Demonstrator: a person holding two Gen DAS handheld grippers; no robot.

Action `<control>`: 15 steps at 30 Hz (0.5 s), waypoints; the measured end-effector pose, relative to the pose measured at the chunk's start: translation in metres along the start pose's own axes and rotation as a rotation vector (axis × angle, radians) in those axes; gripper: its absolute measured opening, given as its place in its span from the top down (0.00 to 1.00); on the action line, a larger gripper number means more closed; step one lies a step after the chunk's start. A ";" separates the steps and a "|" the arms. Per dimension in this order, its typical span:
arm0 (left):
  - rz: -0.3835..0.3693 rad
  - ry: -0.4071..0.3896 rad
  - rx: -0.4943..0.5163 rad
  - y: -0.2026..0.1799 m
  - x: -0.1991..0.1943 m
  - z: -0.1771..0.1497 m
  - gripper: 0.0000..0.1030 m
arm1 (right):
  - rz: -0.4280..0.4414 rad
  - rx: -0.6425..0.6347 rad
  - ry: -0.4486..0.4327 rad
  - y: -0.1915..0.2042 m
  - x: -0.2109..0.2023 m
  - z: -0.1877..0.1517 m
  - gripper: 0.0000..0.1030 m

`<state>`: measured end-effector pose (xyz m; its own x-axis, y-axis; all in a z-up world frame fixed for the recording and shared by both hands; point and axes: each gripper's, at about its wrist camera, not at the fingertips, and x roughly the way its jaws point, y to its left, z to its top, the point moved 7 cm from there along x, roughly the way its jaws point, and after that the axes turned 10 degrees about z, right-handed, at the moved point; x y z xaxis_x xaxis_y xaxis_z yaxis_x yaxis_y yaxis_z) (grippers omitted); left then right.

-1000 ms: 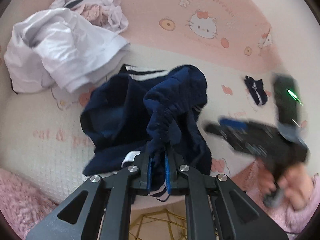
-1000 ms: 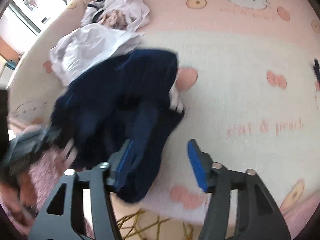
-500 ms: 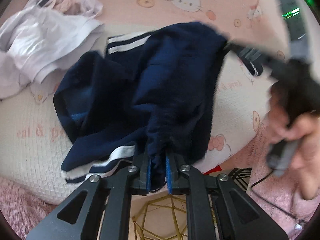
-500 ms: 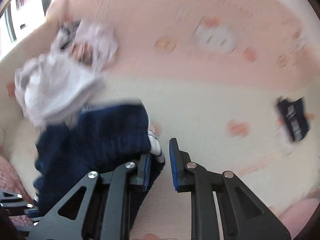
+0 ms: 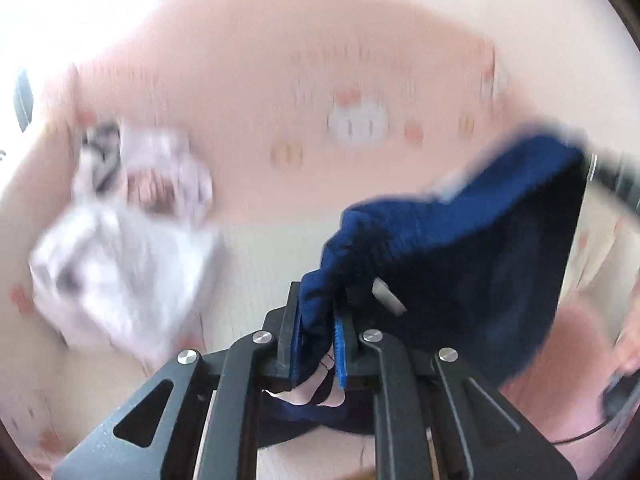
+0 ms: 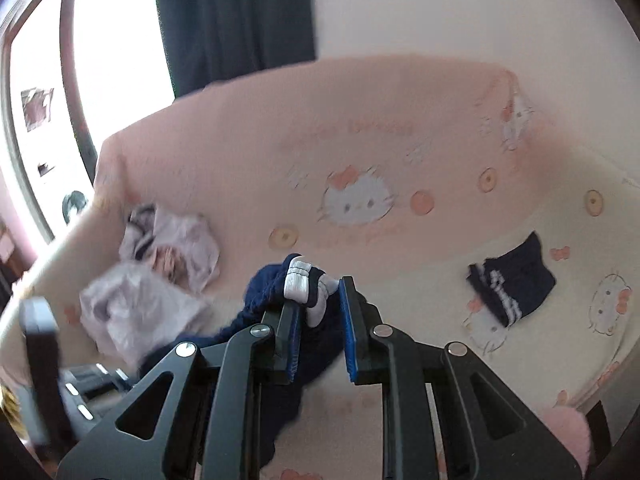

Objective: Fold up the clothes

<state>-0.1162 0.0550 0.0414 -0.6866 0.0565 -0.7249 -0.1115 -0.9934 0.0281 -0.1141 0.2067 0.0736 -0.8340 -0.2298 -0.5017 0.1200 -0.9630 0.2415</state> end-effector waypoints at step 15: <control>-0.050 0.165 0.040 -0.007 0.018 -0.042 0.88 | -0.009 0.042 0.068 -0.002 0.001 -0.033 0.81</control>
